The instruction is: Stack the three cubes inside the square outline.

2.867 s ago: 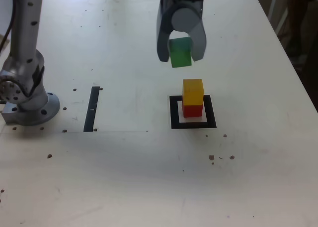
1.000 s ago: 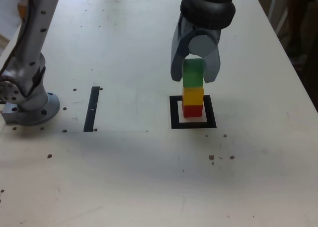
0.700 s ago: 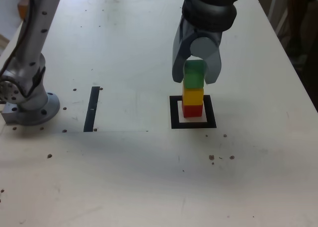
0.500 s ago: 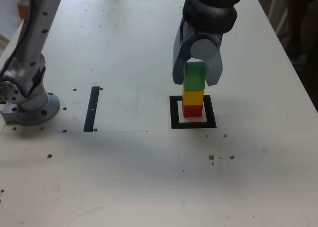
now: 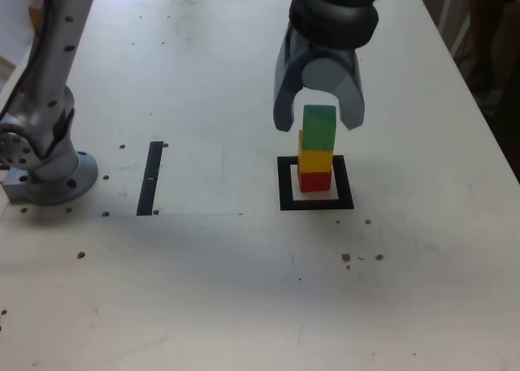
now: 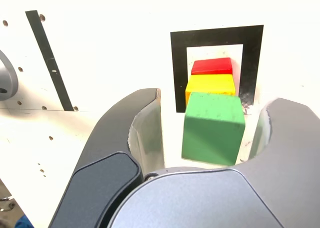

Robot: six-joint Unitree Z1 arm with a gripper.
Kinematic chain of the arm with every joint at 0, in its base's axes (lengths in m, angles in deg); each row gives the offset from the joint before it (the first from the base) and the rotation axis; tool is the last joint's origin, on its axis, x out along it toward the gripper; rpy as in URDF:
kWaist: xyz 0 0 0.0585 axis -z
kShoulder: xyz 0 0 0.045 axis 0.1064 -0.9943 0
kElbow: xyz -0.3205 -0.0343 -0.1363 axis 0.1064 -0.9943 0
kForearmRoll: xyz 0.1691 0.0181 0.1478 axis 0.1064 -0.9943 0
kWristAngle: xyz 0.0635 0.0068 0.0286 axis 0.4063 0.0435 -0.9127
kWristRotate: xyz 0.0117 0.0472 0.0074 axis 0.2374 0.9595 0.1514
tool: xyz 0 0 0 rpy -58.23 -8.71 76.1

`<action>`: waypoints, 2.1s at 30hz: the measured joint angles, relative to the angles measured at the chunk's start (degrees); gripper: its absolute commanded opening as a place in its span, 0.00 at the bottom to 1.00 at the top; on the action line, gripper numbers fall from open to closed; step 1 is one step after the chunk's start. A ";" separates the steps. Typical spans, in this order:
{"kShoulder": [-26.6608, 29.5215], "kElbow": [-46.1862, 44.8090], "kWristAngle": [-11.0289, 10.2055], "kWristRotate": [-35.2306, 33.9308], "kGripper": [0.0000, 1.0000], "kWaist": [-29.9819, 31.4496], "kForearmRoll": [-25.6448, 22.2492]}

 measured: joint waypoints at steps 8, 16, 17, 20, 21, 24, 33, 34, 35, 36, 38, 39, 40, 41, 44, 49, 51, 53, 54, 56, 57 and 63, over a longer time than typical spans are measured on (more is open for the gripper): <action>7.28 -1.56 0.21 -0.06 0.99 1.69 -0.18; 17.84 -10.94 1.17 -0.47 0.99 3.06 -0.27; 19.40 -12.94 1.02 -0.47 0.99 3.08 -0.26; 23.58 -18.71 0.44 -0.47 0.99 3.10 -0.04; 25.10 -20.79 0.16 -0.47 0.99 3.11 0.11; 27.71 -26.16 -0.54 -0.47 0.99 3.11 0.48; 27.81 -38.48 -1.10 -0.94 0.99 3.05 3.72; 27.81 -40.01 -1.01 -1.02 0.99 3.00 4.45; 27.81 -41.25 -0.87 -1.09 0.99 2.92 5.33; 27.82 -42.47 -0.70 -1.12 0.99 2.84 6.60; 28.03 -45.45 -0.23 -1.14 0.99 2.78 9.85; 28.31 -46.93 0.02 -1.18 0.99 2.78 11.08; 28.80 -48.41 0.30 -1.20 0.99 2.78 12.76; 29.31 -49.64 0.53 -1.23 0.99 2.78 14.30; 30.07 -53.39 0.98 -1.25 0.99 2.77 18.80; 30.08 -57.57 0.84 -1.25 0.99 2.78 24.54; 30.08 -58.14 0.78 -1.25 0.99 2.78 25.00; 30.08 -58.36 0.78 -1.26 0.99 2.77 25.05; 30.08 -58.43 0.79 -1.34 0.99 2.77 25.06; 30.04 -58.46 0.93 -1.89 0.99 2.78 25.13; 30.01 -58.46 1.04 -2.19 0.99 2.77 25.19; 29.78 -58.46 1.32 -2.78 0.99 2.77 25.54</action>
